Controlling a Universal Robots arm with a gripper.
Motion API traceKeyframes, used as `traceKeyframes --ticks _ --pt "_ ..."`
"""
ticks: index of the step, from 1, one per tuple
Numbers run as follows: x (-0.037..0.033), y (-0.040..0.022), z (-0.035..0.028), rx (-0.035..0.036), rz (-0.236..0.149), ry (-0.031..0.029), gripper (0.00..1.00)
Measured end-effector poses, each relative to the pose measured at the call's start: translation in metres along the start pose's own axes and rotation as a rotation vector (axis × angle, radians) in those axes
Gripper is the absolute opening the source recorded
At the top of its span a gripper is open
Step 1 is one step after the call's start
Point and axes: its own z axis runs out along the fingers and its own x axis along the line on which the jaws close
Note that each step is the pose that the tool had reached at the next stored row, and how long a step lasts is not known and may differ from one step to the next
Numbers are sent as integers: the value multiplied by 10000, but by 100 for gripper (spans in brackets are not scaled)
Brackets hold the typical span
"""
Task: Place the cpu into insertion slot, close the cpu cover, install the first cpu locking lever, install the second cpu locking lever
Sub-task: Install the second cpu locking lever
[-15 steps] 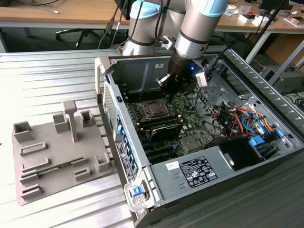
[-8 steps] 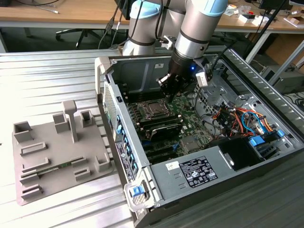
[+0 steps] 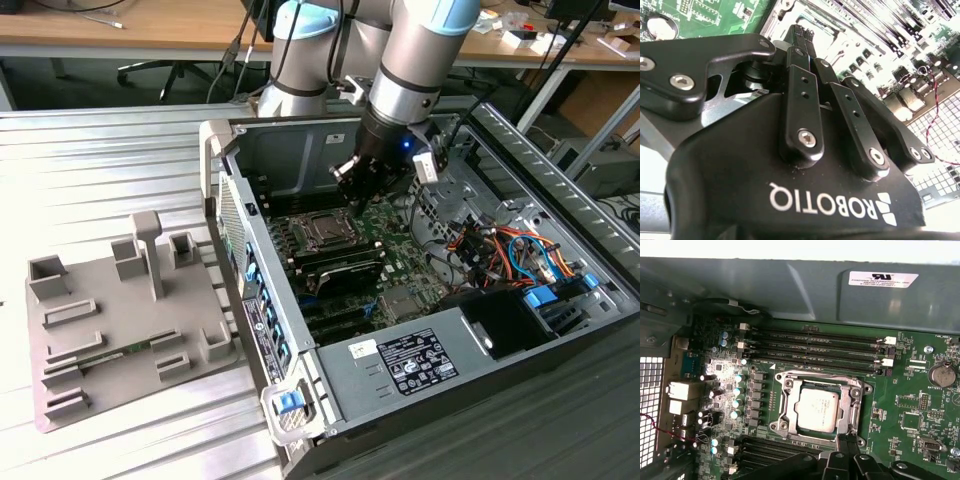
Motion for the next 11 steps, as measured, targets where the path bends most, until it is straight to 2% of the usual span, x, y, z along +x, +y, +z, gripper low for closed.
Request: traceKeyframes --ticks 1,4,5,6,11 --pt "0 -3 0 0 0 0 11" --pt "20 -175 11 0 0 0 11" --pt "24 -208 38 0 1 0 11" --pt "26 -228 53 0 1 0 11" --pt "28 -250 71 0 0 0 11"
